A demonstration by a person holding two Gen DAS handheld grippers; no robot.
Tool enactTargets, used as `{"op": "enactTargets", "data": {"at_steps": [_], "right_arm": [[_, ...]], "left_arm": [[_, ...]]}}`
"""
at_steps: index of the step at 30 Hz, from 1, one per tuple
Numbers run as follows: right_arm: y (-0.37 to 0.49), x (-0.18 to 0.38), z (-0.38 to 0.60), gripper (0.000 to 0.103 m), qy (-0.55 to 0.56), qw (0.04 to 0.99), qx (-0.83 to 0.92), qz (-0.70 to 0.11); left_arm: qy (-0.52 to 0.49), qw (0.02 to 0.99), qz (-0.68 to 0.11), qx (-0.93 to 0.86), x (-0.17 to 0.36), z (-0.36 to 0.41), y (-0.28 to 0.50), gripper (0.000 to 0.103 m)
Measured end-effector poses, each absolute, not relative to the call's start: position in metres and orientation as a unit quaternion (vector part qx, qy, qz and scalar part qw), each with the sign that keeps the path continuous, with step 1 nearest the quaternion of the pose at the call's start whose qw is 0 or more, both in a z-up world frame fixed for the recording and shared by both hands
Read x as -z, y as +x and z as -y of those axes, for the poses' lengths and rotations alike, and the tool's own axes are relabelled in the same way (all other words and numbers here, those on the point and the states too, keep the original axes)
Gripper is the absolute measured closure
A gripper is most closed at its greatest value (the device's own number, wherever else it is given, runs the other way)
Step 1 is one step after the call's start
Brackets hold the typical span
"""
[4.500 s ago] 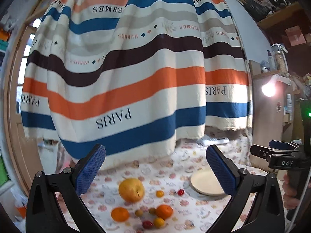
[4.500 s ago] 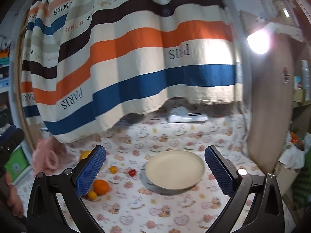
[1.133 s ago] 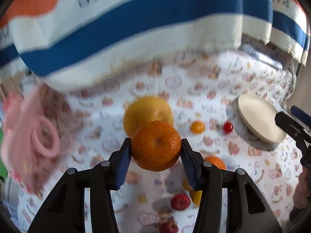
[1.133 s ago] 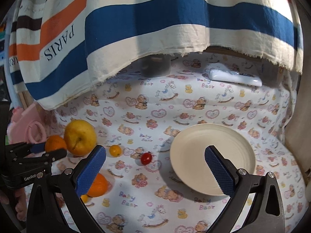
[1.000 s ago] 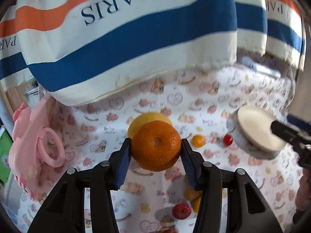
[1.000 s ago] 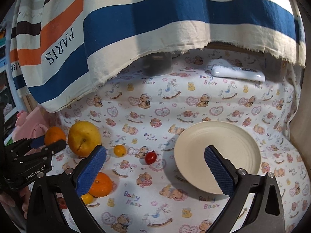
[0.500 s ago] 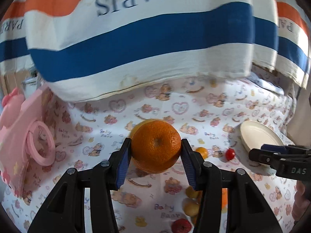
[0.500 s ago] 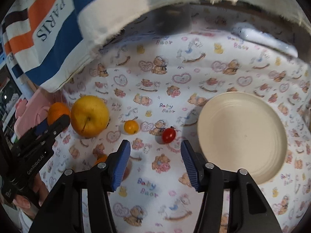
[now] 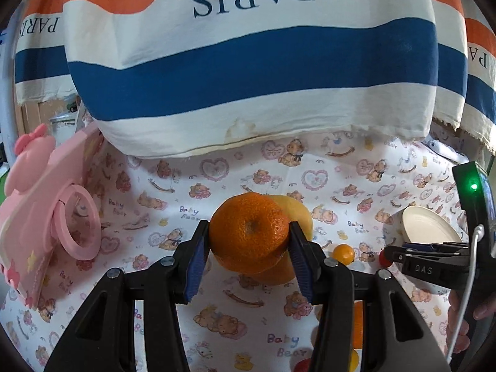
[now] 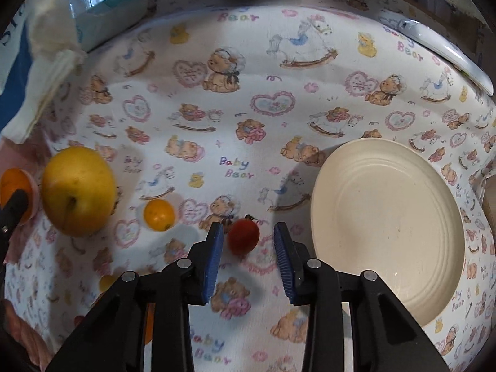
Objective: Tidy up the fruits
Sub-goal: 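Grasp the red cherry tomato with the right gripper while the left gripper holds the orange, then carry the orange and the tomato in both grippers over the white plate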
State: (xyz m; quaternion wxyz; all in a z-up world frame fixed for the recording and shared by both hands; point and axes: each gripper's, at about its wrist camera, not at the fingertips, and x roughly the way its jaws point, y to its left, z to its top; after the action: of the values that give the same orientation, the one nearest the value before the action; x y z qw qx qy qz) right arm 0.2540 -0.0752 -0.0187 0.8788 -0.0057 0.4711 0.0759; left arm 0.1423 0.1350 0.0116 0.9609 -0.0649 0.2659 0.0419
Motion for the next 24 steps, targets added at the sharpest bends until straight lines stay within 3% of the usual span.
{"op": "enactTargets", "data": {"at_steps": [6, 8, 14, 24], "right_arm": [[0.261, 0.032, 0.068, 0.071, -0.013, 0.87, -0.094, -0.483], [0.261, 0.036, 0.067, 0.078, -0.013, 0.869, -0.094, -0.485], [0.257, 0.041, 0.07, 0.079, -0.025, 0.873, -0.096, -0.477], [0.191, -0.011, 0.116, 0.079, 0.005, 0.901, -0.126, -0.414]], "left_arm": [[-0.06, 0.964, -0.254, -0.049, -0.016, -0.133, 0.138, 0.054], [-0.055, 0.963, -0.254, -0.066, -0.017, -0.133, 0.138, 0.054], [-0.06, 0.964, -0.25, -0.062, -0.021, -0.136, 0.135, 0.054], [-0.056, 0.964, -0.252, -0.071, -0.036, -0.134, 0.124, 0.054]]}}
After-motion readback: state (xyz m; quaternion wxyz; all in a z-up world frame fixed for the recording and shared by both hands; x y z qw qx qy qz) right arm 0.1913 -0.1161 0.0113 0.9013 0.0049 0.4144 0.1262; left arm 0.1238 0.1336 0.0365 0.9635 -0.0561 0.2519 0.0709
